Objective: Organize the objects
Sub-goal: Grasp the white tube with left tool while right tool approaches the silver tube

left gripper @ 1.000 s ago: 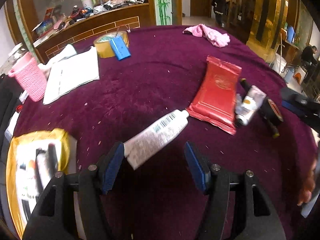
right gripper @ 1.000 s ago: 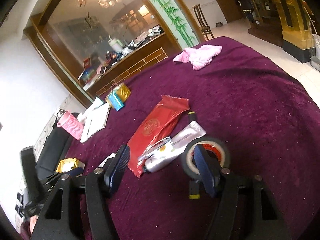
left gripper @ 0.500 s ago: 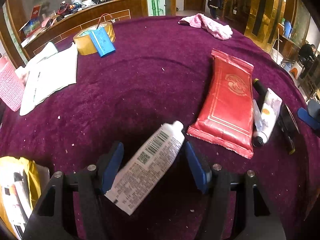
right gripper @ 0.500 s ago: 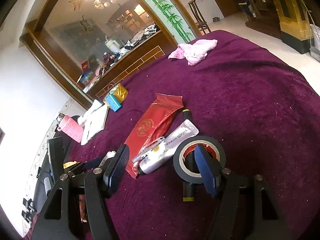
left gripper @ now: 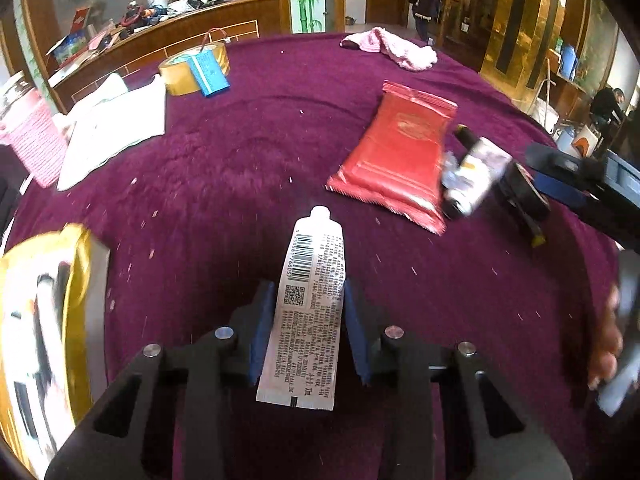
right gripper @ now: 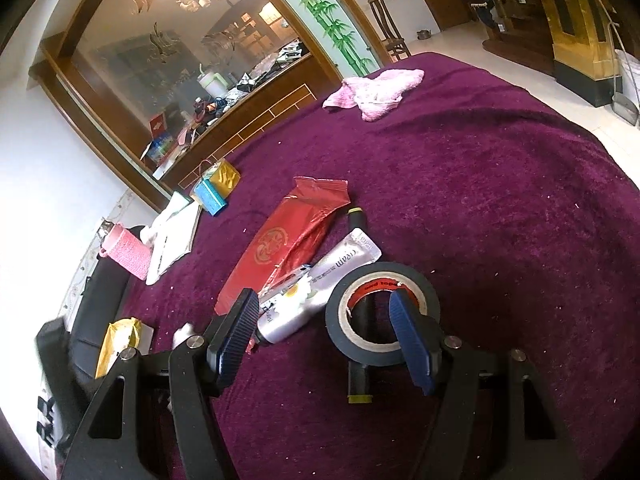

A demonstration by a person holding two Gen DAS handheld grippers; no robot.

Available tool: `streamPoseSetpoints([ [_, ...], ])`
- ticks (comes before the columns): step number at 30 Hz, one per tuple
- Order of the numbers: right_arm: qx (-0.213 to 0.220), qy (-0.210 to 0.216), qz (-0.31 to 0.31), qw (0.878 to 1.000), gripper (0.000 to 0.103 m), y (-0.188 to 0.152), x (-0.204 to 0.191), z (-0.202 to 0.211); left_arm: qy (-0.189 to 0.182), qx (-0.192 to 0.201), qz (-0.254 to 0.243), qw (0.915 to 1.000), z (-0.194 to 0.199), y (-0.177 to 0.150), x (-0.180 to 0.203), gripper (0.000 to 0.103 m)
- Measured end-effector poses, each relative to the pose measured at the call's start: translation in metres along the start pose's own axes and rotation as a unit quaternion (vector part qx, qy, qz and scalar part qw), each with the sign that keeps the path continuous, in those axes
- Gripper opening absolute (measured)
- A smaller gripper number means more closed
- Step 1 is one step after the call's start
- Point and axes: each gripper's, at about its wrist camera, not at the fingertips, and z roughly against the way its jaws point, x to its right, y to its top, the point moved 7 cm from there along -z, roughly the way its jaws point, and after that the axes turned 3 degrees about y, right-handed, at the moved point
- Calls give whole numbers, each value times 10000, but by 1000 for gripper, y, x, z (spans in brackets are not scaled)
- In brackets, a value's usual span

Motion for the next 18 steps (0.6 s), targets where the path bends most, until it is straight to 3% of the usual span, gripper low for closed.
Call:
streamPoseSetpoints([
  [7,28,-48,-11,10000,62,-1,3,-1,365,166,31,9992,33,-40,-1,32],
  [10,27,-105,66,9999,62,-1,2,-1,168,-77,343,9992,21,-49,-9,32],
  [13,-91,94,-71,9999,62,2,-8,5,112,-29,412,9991,21,-52,-10,32],
  [18,-588,271,294,9975,62,11,-54,-7,76,172,466,9987,24,-57,-10,32],
])
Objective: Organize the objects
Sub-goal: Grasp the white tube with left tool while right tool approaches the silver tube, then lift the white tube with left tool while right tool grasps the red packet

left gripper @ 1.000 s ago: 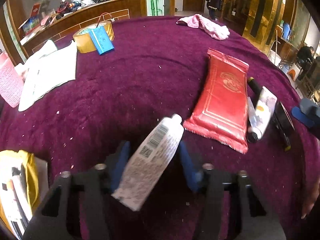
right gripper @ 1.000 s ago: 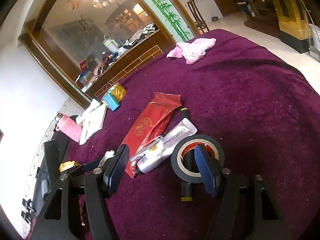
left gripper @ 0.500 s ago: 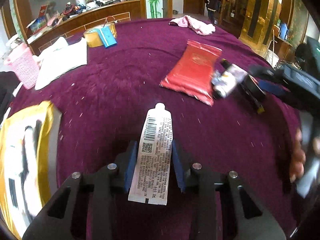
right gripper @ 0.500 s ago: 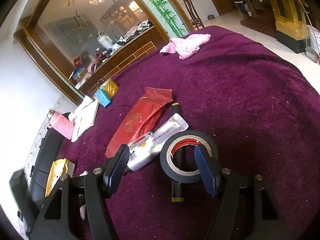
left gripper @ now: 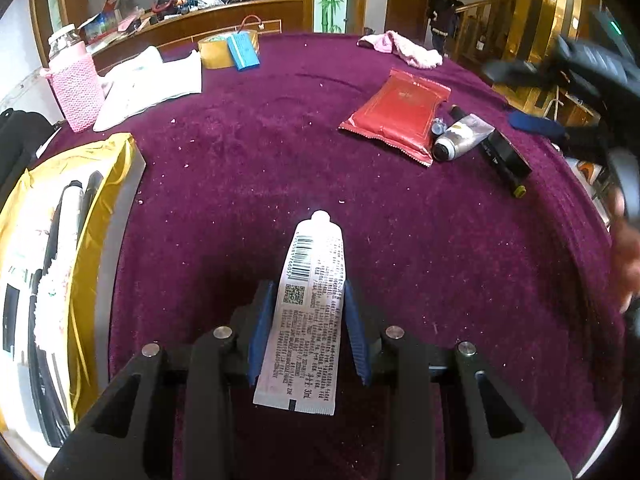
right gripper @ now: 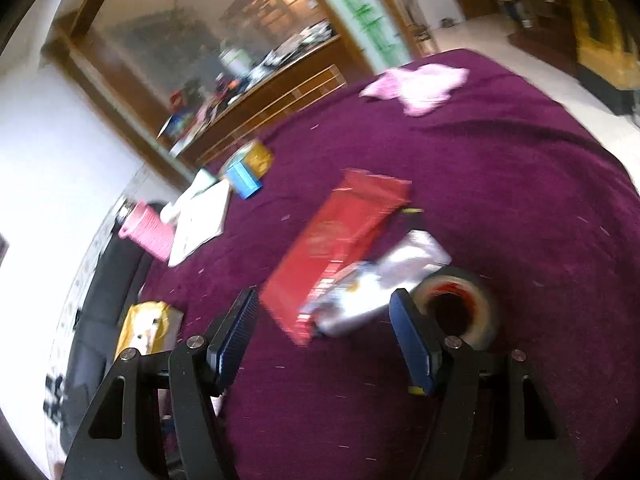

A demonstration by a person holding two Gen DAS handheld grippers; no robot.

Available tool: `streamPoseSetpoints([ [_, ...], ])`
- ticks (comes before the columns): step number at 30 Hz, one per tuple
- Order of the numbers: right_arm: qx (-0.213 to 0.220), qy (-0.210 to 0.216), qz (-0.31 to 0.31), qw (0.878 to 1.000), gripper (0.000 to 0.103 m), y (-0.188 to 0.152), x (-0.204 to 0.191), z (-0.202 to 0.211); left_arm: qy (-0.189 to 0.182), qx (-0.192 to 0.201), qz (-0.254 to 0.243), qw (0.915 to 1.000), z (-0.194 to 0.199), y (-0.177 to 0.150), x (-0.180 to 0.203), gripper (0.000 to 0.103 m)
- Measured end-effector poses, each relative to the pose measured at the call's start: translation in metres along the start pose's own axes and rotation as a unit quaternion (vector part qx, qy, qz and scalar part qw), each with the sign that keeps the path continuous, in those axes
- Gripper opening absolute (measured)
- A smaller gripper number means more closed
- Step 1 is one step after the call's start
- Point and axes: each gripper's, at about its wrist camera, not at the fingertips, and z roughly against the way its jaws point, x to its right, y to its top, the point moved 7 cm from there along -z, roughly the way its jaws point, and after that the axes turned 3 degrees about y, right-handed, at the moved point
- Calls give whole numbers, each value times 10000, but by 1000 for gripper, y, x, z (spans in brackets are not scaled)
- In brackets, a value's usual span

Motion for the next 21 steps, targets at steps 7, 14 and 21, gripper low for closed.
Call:
streamPoseSetpoints([
  [7,-590,-540,-257,9965,62,21,0,-57,-214,173,255,9993,4,-8,-7,32],
  [14,-836,-1265,-182,9883,62,29,-2,-100,-182,226,292,9992,4,-6,-6,33],
  [21,-1087,-2089,343,9713,73,30,-12,-140,-224,244,340,9989,4,-1,-7,33],
])
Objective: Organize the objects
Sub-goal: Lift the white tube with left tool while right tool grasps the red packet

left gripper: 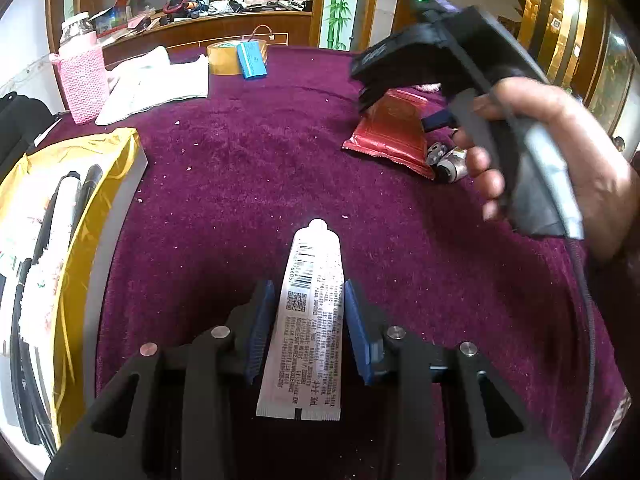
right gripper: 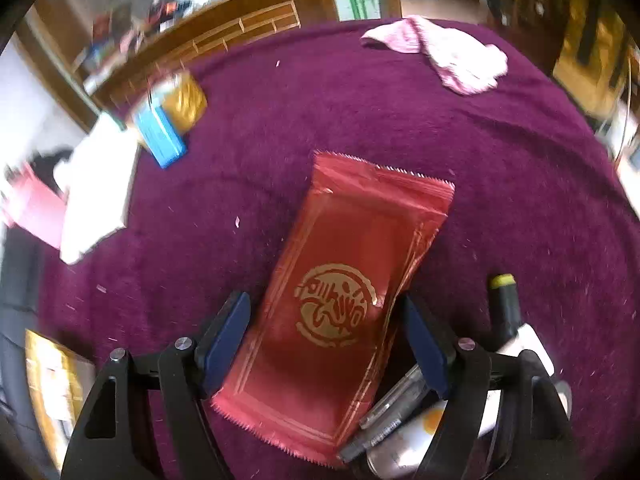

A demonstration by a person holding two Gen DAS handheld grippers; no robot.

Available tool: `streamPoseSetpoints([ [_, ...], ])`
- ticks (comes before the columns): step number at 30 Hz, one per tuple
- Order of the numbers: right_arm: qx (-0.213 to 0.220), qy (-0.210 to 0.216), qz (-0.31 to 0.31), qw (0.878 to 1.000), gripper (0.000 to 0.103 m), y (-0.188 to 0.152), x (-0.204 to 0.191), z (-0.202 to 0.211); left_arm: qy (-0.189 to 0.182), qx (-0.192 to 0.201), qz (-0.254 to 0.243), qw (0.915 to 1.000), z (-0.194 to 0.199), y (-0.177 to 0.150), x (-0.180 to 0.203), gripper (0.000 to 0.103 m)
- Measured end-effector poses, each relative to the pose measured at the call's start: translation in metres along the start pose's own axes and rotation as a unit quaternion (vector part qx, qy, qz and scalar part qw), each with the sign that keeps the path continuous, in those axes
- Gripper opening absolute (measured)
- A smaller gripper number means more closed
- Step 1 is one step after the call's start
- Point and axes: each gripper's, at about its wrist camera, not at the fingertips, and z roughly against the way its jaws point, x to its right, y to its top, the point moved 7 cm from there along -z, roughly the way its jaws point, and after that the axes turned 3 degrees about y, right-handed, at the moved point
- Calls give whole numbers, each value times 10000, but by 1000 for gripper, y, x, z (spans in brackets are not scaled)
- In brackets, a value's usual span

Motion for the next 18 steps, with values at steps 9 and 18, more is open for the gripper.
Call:
streamPoseSetpoints([
  [9,-210,38,620,9978,48,-26,-13,13,-161,15,170,9997,0,2,-5,32],
  [18,-407,1223,251,9913,45,-98,-10,53,-566,144,470,9972,16,2,-12,28],
])
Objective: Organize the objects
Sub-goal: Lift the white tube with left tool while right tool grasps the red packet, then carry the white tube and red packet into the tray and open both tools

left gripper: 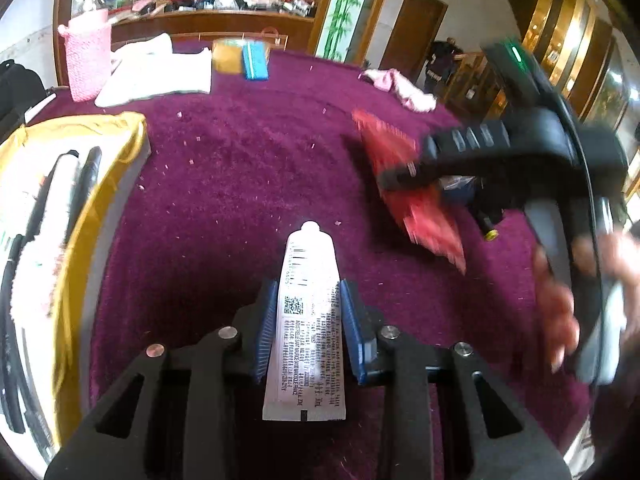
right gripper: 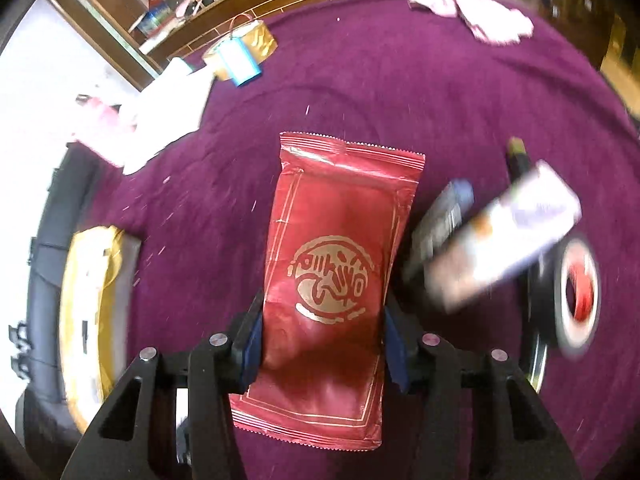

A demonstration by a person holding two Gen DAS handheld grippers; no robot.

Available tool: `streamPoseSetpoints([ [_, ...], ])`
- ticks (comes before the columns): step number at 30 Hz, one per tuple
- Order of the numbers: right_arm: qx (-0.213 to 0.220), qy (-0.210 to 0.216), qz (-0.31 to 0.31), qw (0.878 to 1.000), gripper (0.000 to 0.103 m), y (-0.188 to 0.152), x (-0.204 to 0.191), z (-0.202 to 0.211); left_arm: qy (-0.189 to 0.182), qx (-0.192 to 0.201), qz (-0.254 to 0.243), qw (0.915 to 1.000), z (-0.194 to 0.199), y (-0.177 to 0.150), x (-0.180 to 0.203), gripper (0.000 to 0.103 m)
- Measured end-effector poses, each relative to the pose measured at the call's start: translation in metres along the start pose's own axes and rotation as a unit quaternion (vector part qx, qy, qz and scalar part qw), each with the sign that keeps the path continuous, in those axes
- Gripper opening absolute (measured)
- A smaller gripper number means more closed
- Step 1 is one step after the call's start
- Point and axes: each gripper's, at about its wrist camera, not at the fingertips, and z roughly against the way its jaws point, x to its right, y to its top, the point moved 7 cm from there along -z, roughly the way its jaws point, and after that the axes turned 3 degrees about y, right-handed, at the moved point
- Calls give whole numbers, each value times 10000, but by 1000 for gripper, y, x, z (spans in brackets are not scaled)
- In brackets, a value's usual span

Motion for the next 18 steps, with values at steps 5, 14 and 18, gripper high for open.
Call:
streamPoseSetpoints([
  [5,31,509,-145,9986,45,-38,-5,24,-154,261,8,9995,35,5,3,29],
  [14,143,1014,203,9945,46,-63,-54,56,-85,941,250,9952,114,19,-29,29],
  [18,186,1199,382,9919,46,-68,-82,64,60,1110,358,9932,138,21,-56,29],
])
